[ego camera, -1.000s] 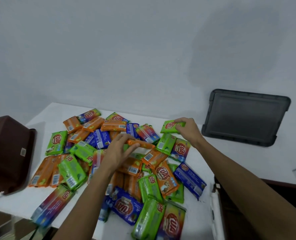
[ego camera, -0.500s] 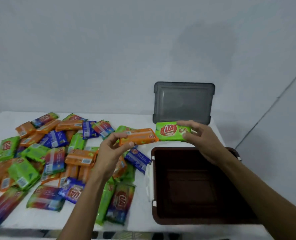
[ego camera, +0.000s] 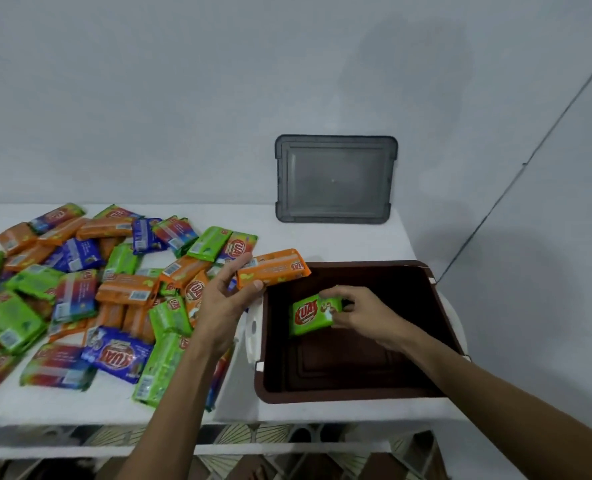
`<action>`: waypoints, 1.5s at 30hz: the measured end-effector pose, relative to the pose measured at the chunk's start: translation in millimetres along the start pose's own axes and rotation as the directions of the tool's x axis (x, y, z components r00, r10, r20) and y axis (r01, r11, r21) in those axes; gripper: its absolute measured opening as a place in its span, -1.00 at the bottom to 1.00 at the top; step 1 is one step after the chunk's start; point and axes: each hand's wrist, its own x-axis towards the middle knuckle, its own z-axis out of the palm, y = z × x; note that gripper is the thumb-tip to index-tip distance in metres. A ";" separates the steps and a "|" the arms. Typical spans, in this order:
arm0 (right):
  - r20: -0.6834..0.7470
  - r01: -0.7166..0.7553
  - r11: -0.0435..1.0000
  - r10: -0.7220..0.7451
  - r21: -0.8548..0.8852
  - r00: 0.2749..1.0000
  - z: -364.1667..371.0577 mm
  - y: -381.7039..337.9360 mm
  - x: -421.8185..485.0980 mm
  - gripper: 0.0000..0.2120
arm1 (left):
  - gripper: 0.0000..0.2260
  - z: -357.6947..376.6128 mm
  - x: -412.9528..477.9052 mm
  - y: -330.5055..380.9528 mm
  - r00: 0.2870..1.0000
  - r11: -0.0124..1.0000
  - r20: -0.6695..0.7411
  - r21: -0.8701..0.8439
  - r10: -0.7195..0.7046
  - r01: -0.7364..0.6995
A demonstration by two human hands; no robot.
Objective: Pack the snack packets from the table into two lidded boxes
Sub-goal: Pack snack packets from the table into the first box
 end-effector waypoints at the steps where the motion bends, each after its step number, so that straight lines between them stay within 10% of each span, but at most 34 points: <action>1: -0.006 -0.011 0.998 0.010 -0.070 1.000 4.3 3.7 7.4 -0.61 | -0.47 -0.6 0.3 -0.1 1.000 1.000 0.008 0.002 -0.004 0.004; 7: -0.054 0.008 0.832 -0.046 -0.554 0.997 15.9 11.7 18.9 -0.60 | -0.49 -8.2 0.7 1.0 0.999 0.999 0.039 0.048 0.011 -0.013; 13: -0.127 0.008 0.744 -0.124 -0.669 0.984 8.9 -0.8 8.9 -0.74 | -0.52 -7.5 -0.4 8.0 0.995 0.980 0.050 0.178 0.082 -0.089; 16: -0.307 0.148 0.911 -0.278 -0.386 0.910 0.6 -21.4 -7.6 -0.81 | -0.53 -5.1 -0.6 18.3 0.973 0.915 0.115 0.334 0.198 -0.226; 20: -0.160 0.287 0.957 -0.275 0.053 0.948 6.5 -46.2 -21.5 -0.73 | -0.51 19.0 -3.6 29.7 0.896 0.733 0.313 0.519 0.315 -0.439; 28: -0.064 0.168 0.674 -0.177 0.719 0.982 8.6 -47.3 -32.3 -0.60 | -0.30 84.2 -2.6 28.0 0.807 0.613 0.495 0.541 0.321 -0.576; 38: -0.242 0.213 0.950 -0.156 0.229 0.957 -29.7 -8.8 -52.7 -0.81 | -0.68 27.8 9.2 -1.3 0.794 0.185 0.441 0.814 0.417 -0.550; 45: -0.218 -0.145 0.989 0.144 0.010 0.965 -45.0 15.1 -36.0 -0.72 | -0.73 8.9 11.5 -16.5 0.828 0.175 0.366 0.864 0.424 -0.471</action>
